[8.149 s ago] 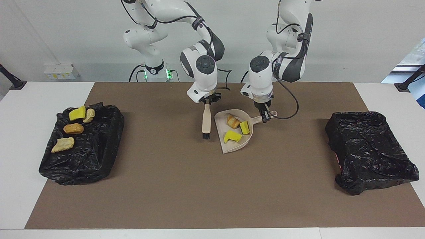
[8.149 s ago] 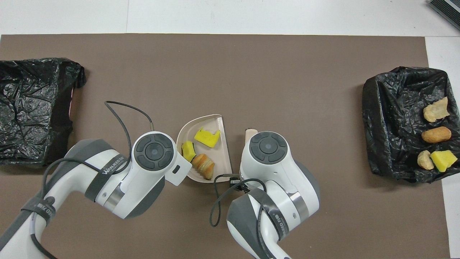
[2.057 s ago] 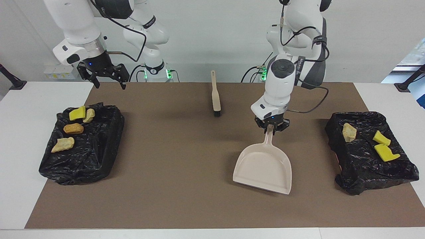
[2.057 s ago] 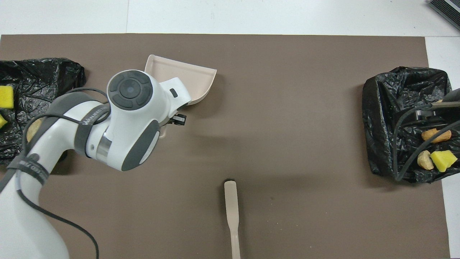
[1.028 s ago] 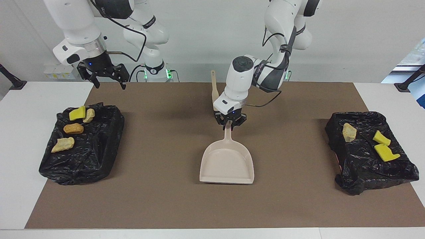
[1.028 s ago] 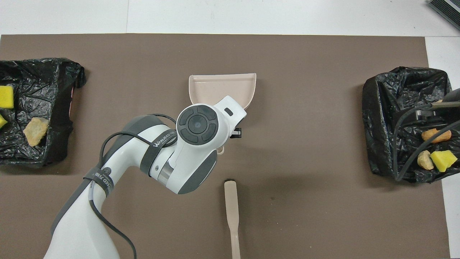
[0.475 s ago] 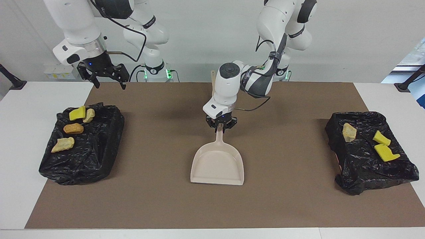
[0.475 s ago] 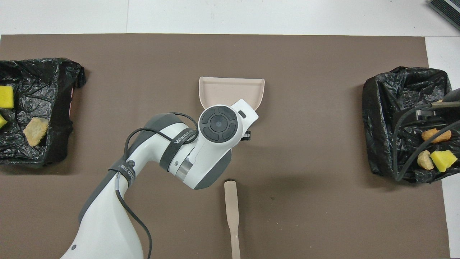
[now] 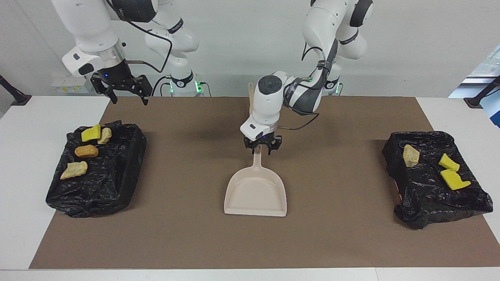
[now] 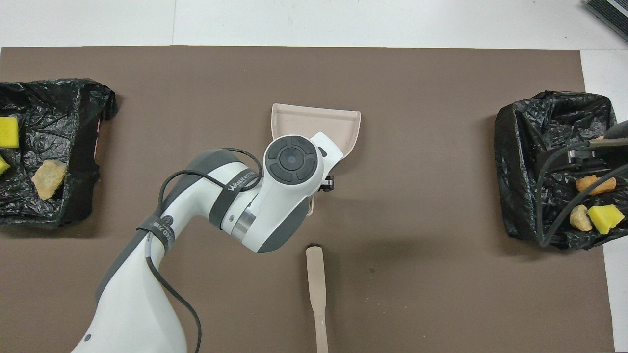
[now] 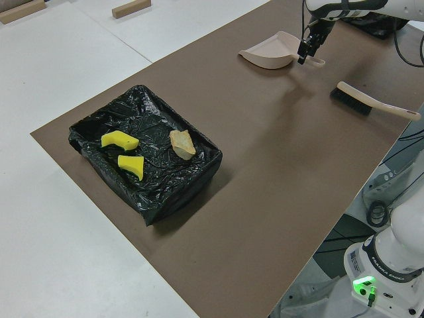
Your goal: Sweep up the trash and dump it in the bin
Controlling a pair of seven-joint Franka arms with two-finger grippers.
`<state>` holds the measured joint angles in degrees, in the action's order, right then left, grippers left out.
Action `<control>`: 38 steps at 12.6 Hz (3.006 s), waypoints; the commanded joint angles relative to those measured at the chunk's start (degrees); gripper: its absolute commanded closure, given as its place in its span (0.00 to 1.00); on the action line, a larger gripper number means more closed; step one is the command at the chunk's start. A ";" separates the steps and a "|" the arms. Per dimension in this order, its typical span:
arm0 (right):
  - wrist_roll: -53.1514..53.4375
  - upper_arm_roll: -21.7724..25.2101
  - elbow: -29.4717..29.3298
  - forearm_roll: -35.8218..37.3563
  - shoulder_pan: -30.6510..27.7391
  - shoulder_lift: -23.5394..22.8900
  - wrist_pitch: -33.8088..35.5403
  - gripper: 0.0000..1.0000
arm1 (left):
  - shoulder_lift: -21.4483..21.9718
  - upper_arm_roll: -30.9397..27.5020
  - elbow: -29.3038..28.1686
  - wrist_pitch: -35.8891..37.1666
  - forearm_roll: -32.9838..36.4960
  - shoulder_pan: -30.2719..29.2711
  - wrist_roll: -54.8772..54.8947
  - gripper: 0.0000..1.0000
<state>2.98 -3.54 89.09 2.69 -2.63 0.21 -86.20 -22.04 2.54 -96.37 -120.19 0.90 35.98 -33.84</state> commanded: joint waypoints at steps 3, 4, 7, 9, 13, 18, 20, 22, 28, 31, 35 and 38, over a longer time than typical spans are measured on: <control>0.63 -0.23 0.56 -1.02 -0.62 0.41 -0.72 0.00 | 9.10 0.01 -3.38 8.56 0.85 -7.04 5.78 0.00; 0.63 -0.23 0.56 -1.02 -0.62 0.41 -0.72 0.00 | 11.64 0.01 -4.96 9.00 0.85 -8.80 8.76 0.00; 0.71 -0.23 0.56 -1.02 -0.62 0.41 -0.81 0.00 | 18.07 0.01 -7.34 10.75 0.85 -15.39 18.86 0.00; 0.71 -0.23 0.56 -1.02 -0.62 0.41 -0.72 0.00 | 21.15 -0.08 -6.38 14.27 0.85 -18.03 22.13 0.00; 0.71 -0.23 0.56 -1.02 -0.62 0.41 -0.72 0.00 | 23.45 -0.25 1.85 22.70 1.12 -23.05 30.04 0.00; 0.71 -0.23 0.56 -1.02 -0.62 0.41 -0.81 0.00 | 20.99 -0.86 15.49 33.25 1.29 -27.27 37.33 0.00; 0.71 -0.23 0.56 -1.02 -0.62 0.41 -0.72 0.00 | 21.77 -1.22 15.16 34.23 0.68 -28.59 38.49 0.00; 0.71 -0.23 0.56 -1.02 -0.62 0.41 -0.72 0.00 | 23.88 -1.39 13.05 39.57 0.77 -28.77 38.85 0.00; 0.63 -0.23 0.56 -1.02 -0.62 0.41 -0.72 0.00 | 25.12 -2.10 10.76 36.44 0.77 -30.87 38.75 0.00; 0.71 -0.23 0.56 -1.02 -0.62 0.41 -0.72 0.00 | 25.29 -2.18 10.41 36.34 0.59 -32.02 38.85 0.00; 0.71 -0.23 0.56 -1.02 -0.62 0.41 -0.72 0.00 | 25.38 -2.27 10.32 36.87 0.68 -32.11 39.02 0.00; 0.63 -0.23 0.56 -1.02 -0.62 0.41 -0.72 0.00 | 25.38 -2.27 10.32 37.05 0.68 -32.11 39.02 0.00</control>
<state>2.98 -3.54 89.09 2.69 -2.63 0.21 -86.20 1.73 -0.02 -83.92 -82.36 1.31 4.44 4.38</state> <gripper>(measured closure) 0.000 0.000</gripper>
